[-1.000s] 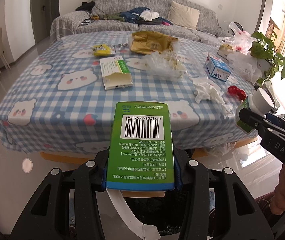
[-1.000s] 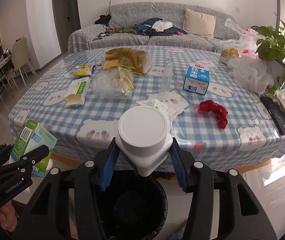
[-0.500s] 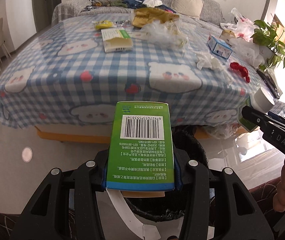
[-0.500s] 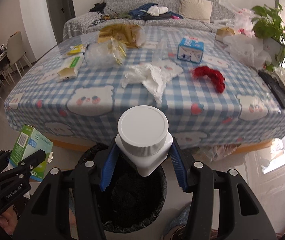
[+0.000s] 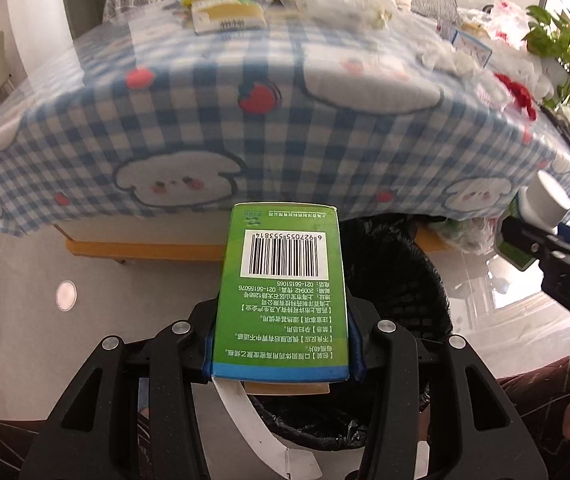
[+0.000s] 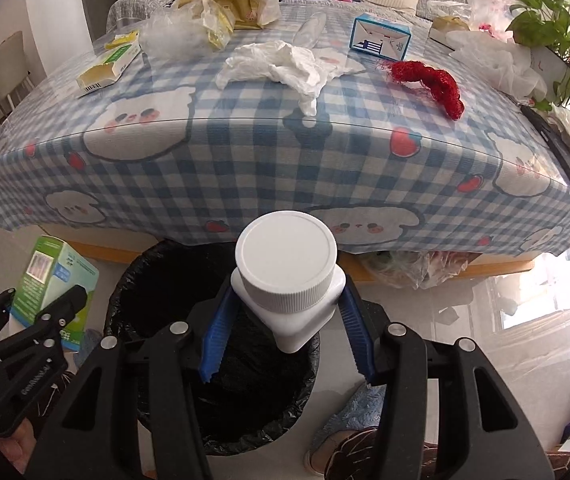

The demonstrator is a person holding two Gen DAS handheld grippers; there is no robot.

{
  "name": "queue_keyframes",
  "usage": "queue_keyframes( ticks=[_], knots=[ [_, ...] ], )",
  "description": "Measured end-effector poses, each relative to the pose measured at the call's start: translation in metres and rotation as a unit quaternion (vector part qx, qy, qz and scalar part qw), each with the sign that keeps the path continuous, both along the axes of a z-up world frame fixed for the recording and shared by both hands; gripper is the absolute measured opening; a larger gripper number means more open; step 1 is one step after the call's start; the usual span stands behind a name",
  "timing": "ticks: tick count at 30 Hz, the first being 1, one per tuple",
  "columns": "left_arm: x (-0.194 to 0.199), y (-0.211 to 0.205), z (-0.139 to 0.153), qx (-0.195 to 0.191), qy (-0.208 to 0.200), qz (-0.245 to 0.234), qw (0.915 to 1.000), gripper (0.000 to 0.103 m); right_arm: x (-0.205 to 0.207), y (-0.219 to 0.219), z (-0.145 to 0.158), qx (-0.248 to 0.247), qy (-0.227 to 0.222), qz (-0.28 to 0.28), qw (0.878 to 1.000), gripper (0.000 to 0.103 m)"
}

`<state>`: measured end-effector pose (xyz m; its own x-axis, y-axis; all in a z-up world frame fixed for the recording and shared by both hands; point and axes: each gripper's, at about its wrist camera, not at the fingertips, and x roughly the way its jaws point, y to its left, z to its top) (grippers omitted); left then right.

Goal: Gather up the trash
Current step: 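Carry the green box and white bottle down over the black trash bin, then open the left tool to drop the green box while the right tool releases the bottle into the bin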

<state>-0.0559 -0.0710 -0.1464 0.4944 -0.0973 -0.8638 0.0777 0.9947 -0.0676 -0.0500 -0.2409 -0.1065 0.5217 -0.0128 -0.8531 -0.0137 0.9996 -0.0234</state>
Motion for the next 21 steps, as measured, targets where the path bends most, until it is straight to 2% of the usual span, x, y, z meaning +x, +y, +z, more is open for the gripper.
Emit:
queue_keyframes(
  ticks=[13,21],
  knots=[
    [0.011,-0.031,-0.036,-0.003,0.039,-0.027,0.9989,0.046,0.001,-0.021,-0.003,-0.003,0.009,-0.026,1.0,0.049],
    [0.013,-0.066,-0.048,-0.005,0.042,-0.062,0.9972,0.046,0.0,-0.032,-0.003,-0.003,0.009,-0.039,0.999,0.049]
  ],
)
